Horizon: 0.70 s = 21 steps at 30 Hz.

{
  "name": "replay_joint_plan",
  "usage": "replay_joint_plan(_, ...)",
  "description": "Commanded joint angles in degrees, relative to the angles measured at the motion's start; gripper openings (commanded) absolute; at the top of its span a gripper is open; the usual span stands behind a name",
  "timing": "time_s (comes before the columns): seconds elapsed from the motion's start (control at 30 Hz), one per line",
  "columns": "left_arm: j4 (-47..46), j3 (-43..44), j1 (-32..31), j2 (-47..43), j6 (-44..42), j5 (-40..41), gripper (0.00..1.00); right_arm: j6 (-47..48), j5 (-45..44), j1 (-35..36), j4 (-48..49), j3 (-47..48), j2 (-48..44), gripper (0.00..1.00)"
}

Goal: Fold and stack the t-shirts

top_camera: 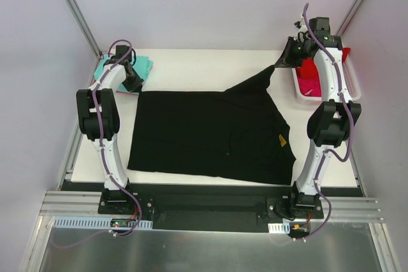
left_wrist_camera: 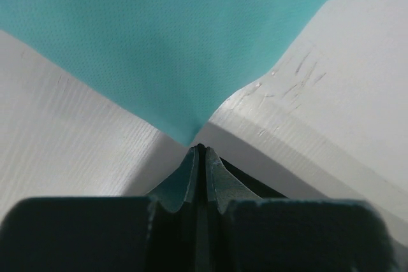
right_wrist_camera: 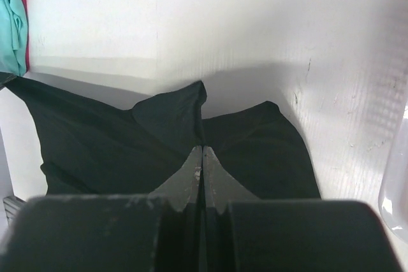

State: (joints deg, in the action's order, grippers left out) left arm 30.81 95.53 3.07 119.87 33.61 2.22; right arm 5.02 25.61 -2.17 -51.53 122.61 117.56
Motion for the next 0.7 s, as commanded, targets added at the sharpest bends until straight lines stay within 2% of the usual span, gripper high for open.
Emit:
replay_joint_plan(0.0, 0.39, 3.79, 0.71, 0.18, -1.52, 2.61, 0.00, -1.15, 1.91, -0.46, 0.20, 4.65, 0.65, 0.01)
replay_joint_plan(0.27, 0.31, 0.89, 1.15, -0.34, -1.35, 2.44, 0.00, -2.47, 4.10, -1.96, 0.46, 7.38, 0.13, 0.01)
replay_joint_plan(0.5, 0.22, -0.08, 1.06, -0.08, -0.82, 0.33, 0.00, -2.73, 6.38, -1.78, 2.13, 3.08, -1.81, 0.01)
replay_joint_plan(0.53, 0.13, -0.08, 1.06, 0.18, -0.91, 0.24, 0.02, -2.73, 6.56, -1.69, 1.96, 3.08, -1.72, 0.01)
replay_joint_plan(0.6, 0.13, -0.43, 1.06, 0.45, -0.91, -0.20, 0.17, -2.64, 6.56, -1.52, 1.70, 2.99, -1.54, 0.01)
replay_joint_plan(0.67, -0.13, -1.13, 1.06, 0.27, -0.91, -0.72, 0.18, -2.56, 6.21, -1.34, 1.78, 2.73, -1.72, 0.01)
